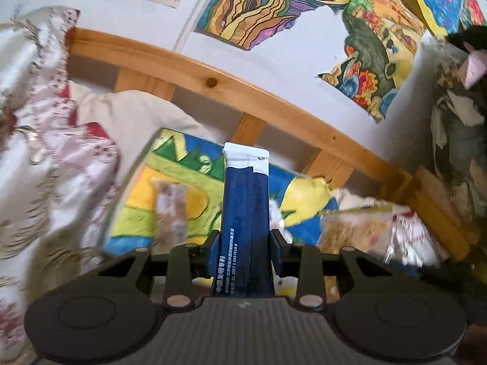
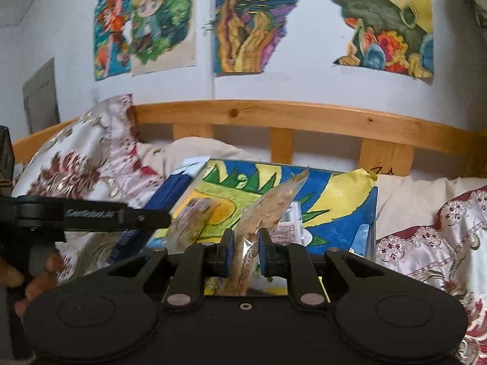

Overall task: Organize snacks
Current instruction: 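Carry the blue stick package with the left tool while the right tool carries the crisps bag to the tray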

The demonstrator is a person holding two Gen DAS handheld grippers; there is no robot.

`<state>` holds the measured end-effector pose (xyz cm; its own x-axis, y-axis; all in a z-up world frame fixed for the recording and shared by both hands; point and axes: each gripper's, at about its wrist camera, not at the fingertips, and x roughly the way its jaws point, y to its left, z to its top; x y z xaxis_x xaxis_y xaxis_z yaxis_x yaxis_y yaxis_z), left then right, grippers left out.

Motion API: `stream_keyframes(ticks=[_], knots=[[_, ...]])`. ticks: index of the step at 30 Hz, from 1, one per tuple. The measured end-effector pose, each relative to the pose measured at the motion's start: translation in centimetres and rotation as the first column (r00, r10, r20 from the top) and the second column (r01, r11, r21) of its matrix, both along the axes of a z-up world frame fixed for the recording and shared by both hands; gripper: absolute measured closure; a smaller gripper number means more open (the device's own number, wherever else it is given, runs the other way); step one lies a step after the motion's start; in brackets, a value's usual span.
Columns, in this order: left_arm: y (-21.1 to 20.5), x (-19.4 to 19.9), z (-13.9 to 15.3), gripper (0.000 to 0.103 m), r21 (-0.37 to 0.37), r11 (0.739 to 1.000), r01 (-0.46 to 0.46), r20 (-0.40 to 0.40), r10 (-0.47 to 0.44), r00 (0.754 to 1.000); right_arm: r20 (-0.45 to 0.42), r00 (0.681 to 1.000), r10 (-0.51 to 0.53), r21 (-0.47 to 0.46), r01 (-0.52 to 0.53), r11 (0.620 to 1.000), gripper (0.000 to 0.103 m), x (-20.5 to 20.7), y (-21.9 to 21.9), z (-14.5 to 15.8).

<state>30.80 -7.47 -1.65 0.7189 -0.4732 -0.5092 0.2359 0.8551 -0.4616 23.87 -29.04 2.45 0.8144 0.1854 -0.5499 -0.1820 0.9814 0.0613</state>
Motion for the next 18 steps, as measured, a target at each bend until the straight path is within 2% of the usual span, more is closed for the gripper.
stream_keyframes(ticks=[4, 12, 18], knots=[[-1.0, 2.0, -1.1, 0.066, 0.036, 0.999, -0.005, 0.032, 0.004, 0.999, -0.029, 0.999, -0.025, 0.012, 0.025, 1.0, 0.086, 1.9, -0.7, -1.1], [-0.8, 4.7, -3.2, 0.066, 0.039, 0.998, -0.045, 0.032, 0.044, 0.999, -0.043, 0.999, -0.019, 0.019, 0.02, 1.0, 0.086, 4.9, -0.4, -2.9], [-2.7, 5.0, -4.5, 0.066, 0.062, 0.998, 0.0, 0.058, -0.003, 0.998, -0.065, 0.998, -0.017, -0.006, 0.017, 1.0, 0.086, 6.1, 0.0, -4.3]])
